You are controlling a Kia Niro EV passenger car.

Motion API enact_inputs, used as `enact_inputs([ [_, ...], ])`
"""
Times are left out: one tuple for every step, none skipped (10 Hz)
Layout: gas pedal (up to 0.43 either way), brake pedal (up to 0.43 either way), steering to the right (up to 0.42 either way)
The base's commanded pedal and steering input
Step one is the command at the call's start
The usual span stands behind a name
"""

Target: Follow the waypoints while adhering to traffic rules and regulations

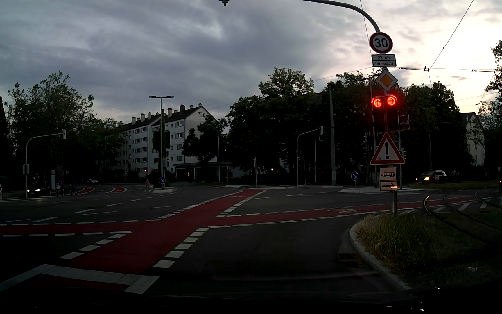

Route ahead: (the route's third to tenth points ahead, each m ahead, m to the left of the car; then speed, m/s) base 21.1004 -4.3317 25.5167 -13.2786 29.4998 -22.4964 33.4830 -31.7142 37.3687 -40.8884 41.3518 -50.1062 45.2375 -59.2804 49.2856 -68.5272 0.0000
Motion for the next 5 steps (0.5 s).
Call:
enact_inputs([
  [0.0,0.268,-0.052],
  [0.0,0.268,-0.052],
  [0.0,0.268,-0.052],
  [0.0,0.262,-0.052],
  [0.0,0.262,-0.052],
])
